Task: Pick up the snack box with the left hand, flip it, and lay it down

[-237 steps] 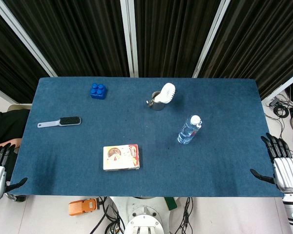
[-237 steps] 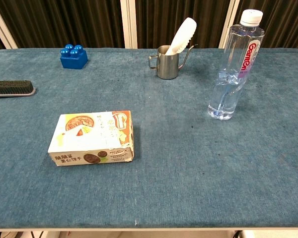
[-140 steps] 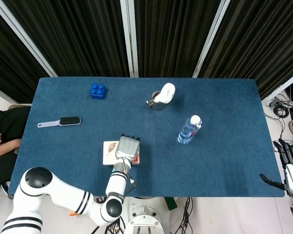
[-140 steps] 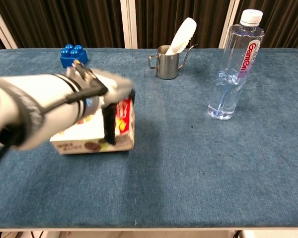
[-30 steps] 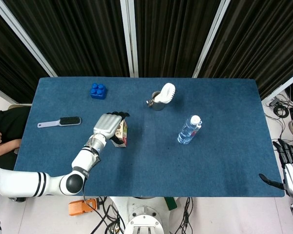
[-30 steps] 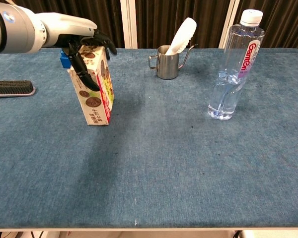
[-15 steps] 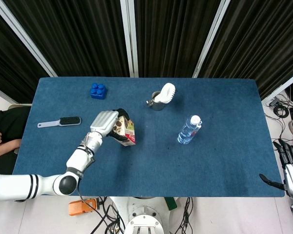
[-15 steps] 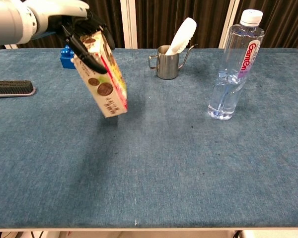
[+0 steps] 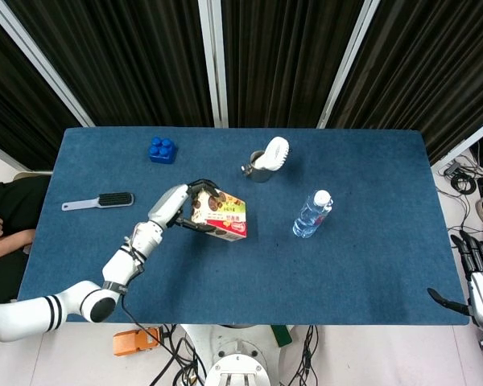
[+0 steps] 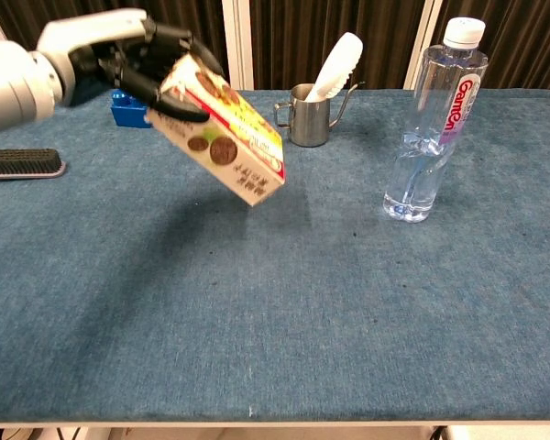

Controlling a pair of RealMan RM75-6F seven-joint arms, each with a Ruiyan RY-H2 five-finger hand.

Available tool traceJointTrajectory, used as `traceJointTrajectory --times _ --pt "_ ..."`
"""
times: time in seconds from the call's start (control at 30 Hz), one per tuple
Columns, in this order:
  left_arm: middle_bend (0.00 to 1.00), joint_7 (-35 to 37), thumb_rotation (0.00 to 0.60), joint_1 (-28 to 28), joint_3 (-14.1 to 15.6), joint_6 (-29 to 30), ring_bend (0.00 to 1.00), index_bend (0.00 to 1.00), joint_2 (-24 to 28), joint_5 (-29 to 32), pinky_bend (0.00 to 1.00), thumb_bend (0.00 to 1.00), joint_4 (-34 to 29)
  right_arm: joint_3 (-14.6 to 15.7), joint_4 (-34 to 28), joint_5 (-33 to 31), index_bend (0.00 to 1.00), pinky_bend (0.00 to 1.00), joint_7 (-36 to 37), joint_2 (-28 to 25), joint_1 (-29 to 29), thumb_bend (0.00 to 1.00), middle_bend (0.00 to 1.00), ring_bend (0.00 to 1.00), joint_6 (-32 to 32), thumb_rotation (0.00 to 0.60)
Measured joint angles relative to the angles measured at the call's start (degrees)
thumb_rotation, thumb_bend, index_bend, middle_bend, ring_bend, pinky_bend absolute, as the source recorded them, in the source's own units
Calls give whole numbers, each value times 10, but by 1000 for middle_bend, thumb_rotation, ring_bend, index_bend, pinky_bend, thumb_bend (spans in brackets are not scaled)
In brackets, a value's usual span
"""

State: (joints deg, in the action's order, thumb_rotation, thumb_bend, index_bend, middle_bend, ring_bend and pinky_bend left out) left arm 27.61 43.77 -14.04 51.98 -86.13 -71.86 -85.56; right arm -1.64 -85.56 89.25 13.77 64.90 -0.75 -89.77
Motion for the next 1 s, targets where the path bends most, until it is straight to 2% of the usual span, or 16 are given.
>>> traceJointTrajectory --times 0.1,0.23,0.3,0.4,0.47,0.53,0.7,0.87,1.0 --pt "379 39 600 -9 14 10 264 380 -37 -50 321 108 70 0 -4 -1 0 32 -3 -1 -2 218 56 0 -2 600" --pt "378 71 600 -16 31 27 257 380 -81 -82 306 98 143 0 -8 -2 0 33 -8 -2 -3 218 56 0 -2 600" --pt "351 84 600 -18 40 32 222 364 -97 -92 256 85 174 1 -10 -2 0 32 -10 -3 -4 218 56 0 -3 600" --pt "244 89 600 -16 58 28 124 269 -103 -107 147 59 205 0 -12 -4 0 33 -12 -4 -5 218 56 0 -3 600" --pt "174 80 600 -15 65 22 75 183 -101 -112 92 44 216 0 -12 -4 0 33 -12 -4 -5 218 56 0 -2 600" --pt "141 67 600 -14 68 18 53 146 -100 -112 72 38 222 0 -12 -3 0 33 -12 -3 -3 218 56 0 0 600" --pt "132 28 600 -15 74 7 45 132 -98 -103 61 32 230 -1 -12 -2 0 33 -12 -1 -1 218 56 0 3 600" --pt "70 -14 600 -16 79 -4 1 17 -96 -95 38 19 231 -1 -11 -1 0 33 -10 -2 -2 218 56 0 0 600" --pt "17 -46 600 -16 80 -9 0 0 -87 -88 28 8 219 0 -9 -1 0 32 -7 -3 -3 218 56 0 -1 600"
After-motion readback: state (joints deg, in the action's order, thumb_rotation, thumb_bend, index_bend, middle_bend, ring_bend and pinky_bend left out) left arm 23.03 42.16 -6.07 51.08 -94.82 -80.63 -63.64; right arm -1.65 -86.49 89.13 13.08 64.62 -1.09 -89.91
